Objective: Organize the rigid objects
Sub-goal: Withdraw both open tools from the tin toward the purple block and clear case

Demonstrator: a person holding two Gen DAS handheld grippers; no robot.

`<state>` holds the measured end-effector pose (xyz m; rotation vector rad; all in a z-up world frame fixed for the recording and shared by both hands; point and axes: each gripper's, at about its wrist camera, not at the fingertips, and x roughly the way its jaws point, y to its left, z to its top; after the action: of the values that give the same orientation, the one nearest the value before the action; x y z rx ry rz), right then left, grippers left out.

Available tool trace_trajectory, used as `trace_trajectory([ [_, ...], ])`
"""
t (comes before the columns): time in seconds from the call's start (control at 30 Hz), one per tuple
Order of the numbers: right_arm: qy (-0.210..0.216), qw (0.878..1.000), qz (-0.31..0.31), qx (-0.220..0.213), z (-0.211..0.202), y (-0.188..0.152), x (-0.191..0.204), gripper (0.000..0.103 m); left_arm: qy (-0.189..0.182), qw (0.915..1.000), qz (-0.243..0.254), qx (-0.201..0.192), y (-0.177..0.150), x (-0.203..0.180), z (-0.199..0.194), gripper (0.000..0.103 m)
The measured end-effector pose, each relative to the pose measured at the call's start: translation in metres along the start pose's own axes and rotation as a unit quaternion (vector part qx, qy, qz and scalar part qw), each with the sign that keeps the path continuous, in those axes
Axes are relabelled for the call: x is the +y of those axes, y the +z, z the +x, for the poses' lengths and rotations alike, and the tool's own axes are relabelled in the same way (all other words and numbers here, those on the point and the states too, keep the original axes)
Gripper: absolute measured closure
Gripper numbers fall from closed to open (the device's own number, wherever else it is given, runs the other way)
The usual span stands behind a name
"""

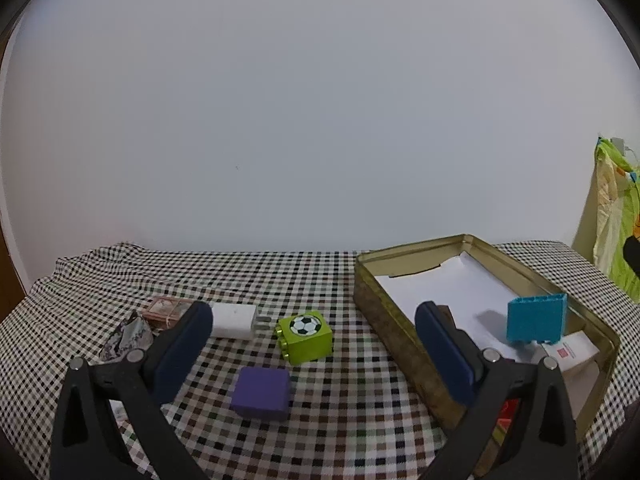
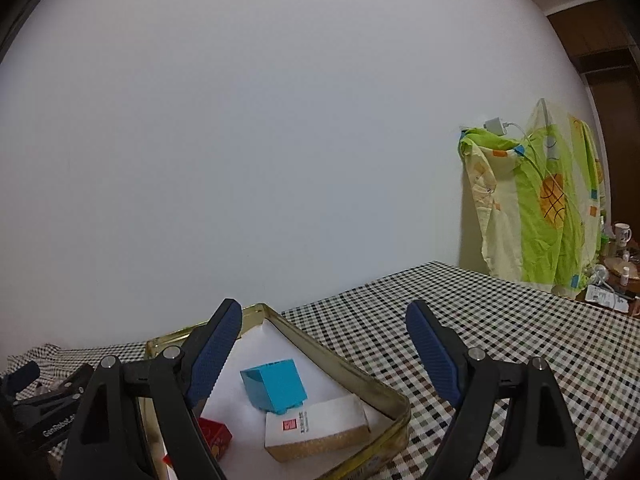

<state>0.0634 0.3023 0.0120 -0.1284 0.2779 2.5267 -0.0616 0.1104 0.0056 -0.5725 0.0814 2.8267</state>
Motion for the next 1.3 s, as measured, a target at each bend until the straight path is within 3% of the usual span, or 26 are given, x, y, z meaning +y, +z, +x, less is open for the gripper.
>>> trace_trajectory([
  [0.2,0.01,0.999,-0.016,0.042,0.004,-0.008,0.013,0.017,-0.015,0.9997,-0.01,0.018,-0.002,0.009,0.002,0.001],
  [0.37,0.018,0.998,-0.05,0.035,-0.008,-0.013,0.037,0.017,-0.018,0.9995,-0.011,0.023,-0.003,0.02,0.0,0.001],
  [0.9,0.084,0.993,-0.052,0.061,-0.024,-0.026,0.095,0.017,-0.01,0.9991,-0.012,0.038,-0.011,0.071,0.003,0.001],
  [1.2,0.107,0.989,-0.052,0.085,-0.023,-0.032,0.115,0.017,-0.033,0.9952,-0.021,0.089,-0.015,0.116,0.017,0.001],
  [1.3,0.114,0.988,-0.049,0.096,-0.021,-0.034,0.121,0.017,-0.056,0.9928,0.001,0.106,-0.019,0.127,0.018,0.001],
])
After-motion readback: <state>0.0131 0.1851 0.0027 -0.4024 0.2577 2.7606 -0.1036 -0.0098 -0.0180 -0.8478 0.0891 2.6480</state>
